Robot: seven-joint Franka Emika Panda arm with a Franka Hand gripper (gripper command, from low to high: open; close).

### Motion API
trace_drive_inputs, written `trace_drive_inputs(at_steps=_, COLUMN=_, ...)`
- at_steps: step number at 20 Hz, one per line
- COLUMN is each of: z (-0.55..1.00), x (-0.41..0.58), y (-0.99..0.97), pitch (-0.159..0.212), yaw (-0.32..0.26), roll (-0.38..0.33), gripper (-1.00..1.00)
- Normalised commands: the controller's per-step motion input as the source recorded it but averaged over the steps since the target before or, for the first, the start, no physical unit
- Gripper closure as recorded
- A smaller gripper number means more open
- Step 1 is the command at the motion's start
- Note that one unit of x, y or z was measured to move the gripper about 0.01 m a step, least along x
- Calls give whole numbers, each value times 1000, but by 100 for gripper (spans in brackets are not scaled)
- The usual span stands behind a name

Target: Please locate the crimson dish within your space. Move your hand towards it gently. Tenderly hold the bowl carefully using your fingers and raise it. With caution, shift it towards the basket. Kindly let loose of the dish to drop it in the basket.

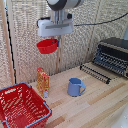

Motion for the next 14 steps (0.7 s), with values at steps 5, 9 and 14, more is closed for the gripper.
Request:
trace_drive_inputs(at_steps=5, z=-80, x=-258, y=830, pitch=7, yaw=34, roll=0, gripper=100)
trace_drive_inputs(at_steps=9, z=-329, x=-211, y=775, pitch=59, yaw=67, roll=0, gripper=100)
trace_drive_inputs(at_steps=14, z=-461, x=-139, y=776, pitch=62, yaw=69, roll=0, gripper=100)
